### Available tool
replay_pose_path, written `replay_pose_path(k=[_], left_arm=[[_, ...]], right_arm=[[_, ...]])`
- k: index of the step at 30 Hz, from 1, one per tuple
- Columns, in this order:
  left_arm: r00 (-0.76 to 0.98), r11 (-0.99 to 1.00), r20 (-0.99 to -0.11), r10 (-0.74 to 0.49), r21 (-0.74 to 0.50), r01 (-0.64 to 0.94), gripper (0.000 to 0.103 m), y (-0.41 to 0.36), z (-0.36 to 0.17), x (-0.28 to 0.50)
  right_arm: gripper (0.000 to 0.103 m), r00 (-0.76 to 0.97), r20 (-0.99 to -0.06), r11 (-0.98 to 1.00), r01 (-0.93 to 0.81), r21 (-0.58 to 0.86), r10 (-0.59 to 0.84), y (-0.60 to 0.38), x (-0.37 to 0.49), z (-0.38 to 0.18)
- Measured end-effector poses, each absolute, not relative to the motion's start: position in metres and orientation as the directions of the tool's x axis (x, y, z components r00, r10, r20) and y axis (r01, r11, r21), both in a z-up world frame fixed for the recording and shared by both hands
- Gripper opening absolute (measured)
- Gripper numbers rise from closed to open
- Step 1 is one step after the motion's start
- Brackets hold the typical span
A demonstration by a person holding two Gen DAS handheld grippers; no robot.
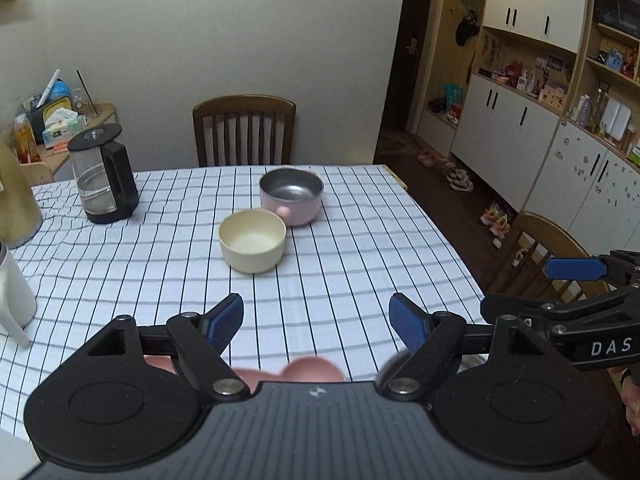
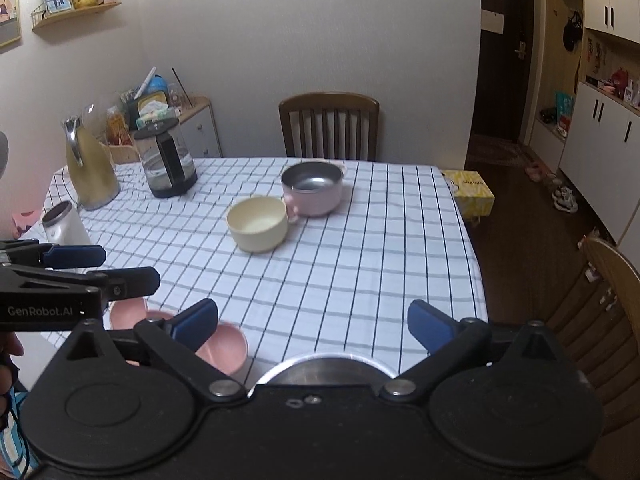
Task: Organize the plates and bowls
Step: 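Move both grippers across the table to the dark pan's rim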
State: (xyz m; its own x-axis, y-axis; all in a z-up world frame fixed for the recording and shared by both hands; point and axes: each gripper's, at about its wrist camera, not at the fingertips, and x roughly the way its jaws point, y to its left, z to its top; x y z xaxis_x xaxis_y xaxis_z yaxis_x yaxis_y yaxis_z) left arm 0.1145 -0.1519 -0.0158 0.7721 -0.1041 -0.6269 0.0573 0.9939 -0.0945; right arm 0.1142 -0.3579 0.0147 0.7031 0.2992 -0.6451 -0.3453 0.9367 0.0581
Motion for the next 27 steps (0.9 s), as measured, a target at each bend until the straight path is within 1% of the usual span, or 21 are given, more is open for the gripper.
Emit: replay_pose_path(k=[7,15,18,20,22,27], left_arm=[[0.767,0.995,-0.636,-0.086,-0.096,0.032,0.08,-0.144,-0.014,0.158],[0.758,0.997,-0.651,-0.051,-0.08,-0.002,0.08,-0.135,-0.02,0.226],[0.765,0.997,-0.643,-0.033,-0.073,-0.018,0.08,-0.132,-0.021,0.255],[0.767,0.996,-0.64,-0.04,-0.087,-0.021,0.091,-0.129,-0.022,0.275],[0.764,0.994,-0.644,-0.042,-0.101,-0.03,0.094,-0.125,-0.024,0.298],[0.745,0.996,-0.667,-0.011,-0.069,-0.047,0.094,-0.122,-0.032,0.354]], right_arm=[[0.103,0.713,-0.64,0.943,-0.328,0.056,0.286,-0.346,0.163,0.02],[0.103,0.701,-0.665,0.955,-0.292,0.059,0.256,-0.339,0.239,0.016],[0.103,0.696,-0.674,0.957,-0.285,0.056,0.247,-0.335,0.269,0.015],[0.103,0.693,-0.679,0.958,-0.28,0.055,0.241,-0.332,0.289,0.013],[0.103,0.688,-0.686,0.959,-0.279,0.048,0.235,-0.329,0.308,0.01],[0.103,0.654,-0.716,0.95,-0.309,0.041,0.244,-0.319,0.357,-0.003]])
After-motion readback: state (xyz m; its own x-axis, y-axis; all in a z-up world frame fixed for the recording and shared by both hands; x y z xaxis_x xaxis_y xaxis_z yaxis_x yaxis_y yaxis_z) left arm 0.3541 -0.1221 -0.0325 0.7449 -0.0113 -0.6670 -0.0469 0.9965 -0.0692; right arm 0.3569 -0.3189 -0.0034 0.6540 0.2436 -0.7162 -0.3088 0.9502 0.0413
